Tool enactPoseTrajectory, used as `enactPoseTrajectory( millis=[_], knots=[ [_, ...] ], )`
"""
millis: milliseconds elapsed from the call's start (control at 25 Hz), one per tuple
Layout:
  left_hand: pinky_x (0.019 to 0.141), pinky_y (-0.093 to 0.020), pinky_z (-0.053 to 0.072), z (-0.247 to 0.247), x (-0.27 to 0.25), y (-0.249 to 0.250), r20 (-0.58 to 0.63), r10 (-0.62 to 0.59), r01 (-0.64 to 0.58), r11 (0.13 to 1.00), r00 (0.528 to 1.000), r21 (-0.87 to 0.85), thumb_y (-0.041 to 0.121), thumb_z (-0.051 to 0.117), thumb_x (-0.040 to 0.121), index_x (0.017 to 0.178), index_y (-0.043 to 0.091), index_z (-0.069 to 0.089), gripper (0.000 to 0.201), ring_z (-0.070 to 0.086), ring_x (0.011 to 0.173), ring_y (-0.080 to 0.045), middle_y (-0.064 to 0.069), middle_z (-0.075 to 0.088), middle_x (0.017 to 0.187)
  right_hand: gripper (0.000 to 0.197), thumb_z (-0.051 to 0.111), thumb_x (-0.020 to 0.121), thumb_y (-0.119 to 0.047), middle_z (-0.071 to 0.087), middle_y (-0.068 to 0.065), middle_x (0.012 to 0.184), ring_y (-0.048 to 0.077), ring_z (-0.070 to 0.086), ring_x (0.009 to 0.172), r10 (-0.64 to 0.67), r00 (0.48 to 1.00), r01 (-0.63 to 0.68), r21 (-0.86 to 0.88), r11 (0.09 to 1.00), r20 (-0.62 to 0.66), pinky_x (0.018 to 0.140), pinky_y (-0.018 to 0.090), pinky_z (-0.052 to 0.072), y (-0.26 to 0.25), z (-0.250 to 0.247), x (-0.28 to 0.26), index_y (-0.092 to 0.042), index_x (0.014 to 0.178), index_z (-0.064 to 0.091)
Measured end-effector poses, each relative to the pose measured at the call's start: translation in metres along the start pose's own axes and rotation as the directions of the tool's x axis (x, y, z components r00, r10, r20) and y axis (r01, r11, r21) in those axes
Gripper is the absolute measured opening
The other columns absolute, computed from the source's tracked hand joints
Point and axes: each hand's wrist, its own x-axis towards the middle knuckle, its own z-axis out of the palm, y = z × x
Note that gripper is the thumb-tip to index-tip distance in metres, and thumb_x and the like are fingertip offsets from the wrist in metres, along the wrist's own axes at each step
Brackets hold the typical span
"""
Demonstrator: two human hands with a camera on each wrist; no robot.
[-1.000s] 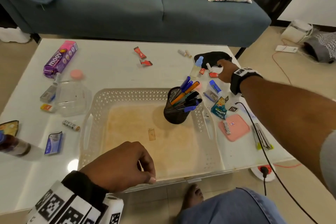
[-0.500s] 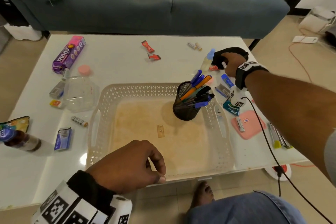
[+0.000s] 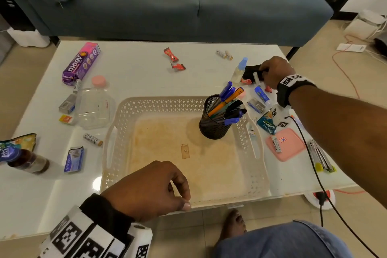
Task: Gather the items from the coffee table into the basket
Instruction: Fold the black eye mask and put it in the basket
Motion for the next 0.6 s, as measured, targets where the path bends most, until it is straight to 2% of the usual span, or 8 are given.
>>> enactPoseTrajectory(
  millis=[80,200,280,400,480,520,600],
  knots=[
    [0.083,-0.021,0.053,0.0,0.0,0.0,0.003,-0.002,0.002,1.0,1.0,-0.002,0.055,0.076,0.079,0.093,0.039,0.073,0.022,0.066,0.088,0.002,0.025,0.063,0.093,0.027,0.059,0.094,-0.007,0.065,0.015,0.116,0.036,0.062,0.102,-0.024,0.999,0.024,-0.014,1.0,-0.045,0.084,0.041,0.051,-0.007,-0.013,-0.002,-0.013,0.118,0.071],
    [0.082,-0.021,0.053,0.0,0.0,-0.001,0.015,-0.004,0.004,1.0,1.0,0.002,0.056,0.076,0.078,0.092,0.039,0.072,0.023,0.066,0.088,0.001,0.025,0.061,0.097,0.02,0.054,0.096,-0.009,0.066,0.013,0.102,0.031,0.058,0.085,-0.03,0.99,0.033,0.022,0.999,-0.141,0.074,0.04,0.051,-0.015,-0.034,-0.01,-0.013,0.112,0.065],
    [0.079,-0.02,0.051,-0.001,0.001,0.0,0.016,-0.008,0.008,1.0,1.0,0.004,0.055,0.076,0.078,0.092,0.038,0.072,0.023,0.066,0.088,0.001,0.025,0.06,0.097,0.018,0.051,0.096,-0.009,0.063,0.01,0.096,0.029,0.056,0.081,-0.006,0.973,0.034,0.115,0.993,-0.229,0.07,0.037,0.046,-0.024,-0.054,-0.02,-0.012,0.111,0.061],
    [0.072,-0.017,0.046,-0.002,0.0,0.002,0.016,-0.009,0.009,1.0,1.0,0.007,0.052,0.078,0.078,0.09,0.034,0.073,0.022,0.065,0.084,0.001,0.024,0.06,0.094,0.019,0.048,0.096,-0.009,0.066,0.013,0.098,0.027,0.057,0.08,0.019,0.928,0.087,0.264,0.961,-0.373,0.068,0.032,0.041,-0.043,-0.093,-0.045,-0.012,0.11,0.061],
    [0.067,-0.016,0.041,-0.003,0.001,0.001,-0.002,0.011,-0.011,1.0,1.0,0.012,0.049,0.08,0.078,0.091,0.031,0.073,0.023,0.061,0.08,0.002,0.022,0.06,0.09,0.02,0.048,0.097,-0.008,0.069,0.013,0.1,0.022,0.059,0.08,0.003,0.884,0.168,0.322,0.932,-0.468,0.066,0.025,0.043,-0.057,-0.118,-0.071,-0.011,0.111,0.062],
    [0.066,-0.015,0.04,-0.003,0.001,0.001,-0.007,0.023,-0.023,1.0,1.0,0.012,0.047,0.08,0.078,0.093,0.03,0.073,0.024,0.059,0.079,0.003,0.021,0.06,0.09,0.02,0.05,0.097,-0.007,0.07,0.012,0.101,0.019,0.059,0.08,-0.023,0.868,0.218,0.339,0.915,-0.496,0.063,0.017,0.043,-0.065,-0.13,-0.087,-0.01,0.112,0.062],
    [0.066,-0.014,0.04,-0.003,0.001,-0.001,-0.012,0.058,-0.058,0.998,0.998,-0.002,0.045,0.082,0.078,0.101,0.03,0.071,0.029,0.059,0.08,0.004,0.019,0.064,0.1,0.021,0.055,0.094,-0.003,0.07,0.008,0.103,0.014,0.061,0.085,-0.091,0.846,0.322,0.368,0.872,-0.526,0.066,0.003,0.038,-0.083,-0.148,-0.123,-0.008,0.113,0.063]
  ],
)
